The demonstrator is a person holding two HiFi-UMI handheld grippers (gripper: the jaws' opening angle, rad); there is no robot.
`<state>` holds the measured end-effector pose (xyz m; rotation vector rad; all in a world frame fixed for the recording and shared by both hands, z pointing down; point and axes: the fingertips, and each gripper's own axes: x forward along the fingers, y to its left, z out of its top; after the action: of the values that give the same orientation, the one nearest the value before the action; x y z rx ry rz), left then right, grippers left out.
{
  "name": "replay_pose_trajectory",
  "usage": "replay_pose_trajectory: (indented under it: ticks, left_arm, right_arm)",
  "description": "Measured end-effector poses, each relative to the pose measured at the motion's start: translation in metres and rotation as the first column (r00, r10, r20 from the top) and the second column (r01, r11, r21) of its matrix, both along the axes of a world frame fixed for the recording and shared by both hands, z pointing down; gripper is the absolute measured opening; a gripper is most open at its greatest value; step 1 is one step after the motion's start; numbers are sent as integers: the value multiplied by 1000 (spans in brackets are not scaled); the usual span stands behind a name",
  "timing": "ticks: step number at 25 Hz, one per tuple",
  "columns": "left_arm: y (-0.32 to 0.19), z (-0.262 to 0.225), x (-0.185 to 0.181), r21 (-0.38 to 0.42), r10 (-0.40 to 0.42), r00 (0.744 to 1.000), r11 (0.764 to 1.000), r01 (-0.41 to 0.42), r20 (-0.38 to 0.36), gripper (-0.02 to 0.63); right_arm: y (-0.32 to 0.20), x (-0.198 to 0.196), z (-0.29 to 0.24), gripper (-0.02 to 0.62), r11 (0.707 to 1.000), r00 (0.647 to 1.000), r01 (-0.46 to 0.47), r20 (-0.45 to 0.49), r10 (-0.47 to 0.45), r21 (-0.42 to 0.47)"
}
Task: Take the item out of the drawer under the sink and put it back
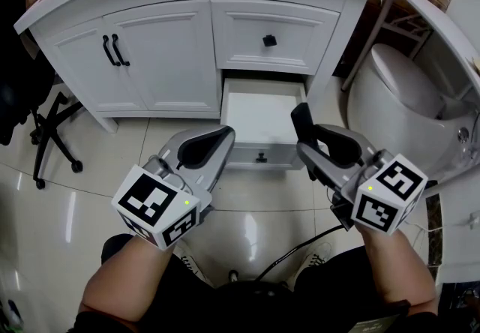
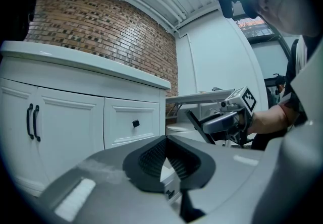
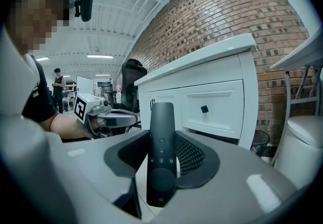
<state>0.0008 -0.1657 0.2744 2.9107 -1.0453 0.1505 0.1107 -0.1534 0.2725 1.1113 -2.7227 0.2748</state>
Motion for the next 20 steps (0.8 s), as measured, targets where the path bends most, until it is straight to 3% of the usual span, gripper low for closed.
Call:
replay_pose_trajectory:
  ticks: [12, 20]
  left_arm:
    - [0, 0, -2, 0, -5, 1000, 1000, 5, -5, 6]
    - [0, -2, -2, -4, 3, 1000, 1000, -3, -16, 6]
  right_arm:
    - [-7, 7, -2, 166, 999, 999, -37, 2, 37, 2]
    - [-30, -6, -4, 166, 1000, 993, 11, -114, -13, -17]
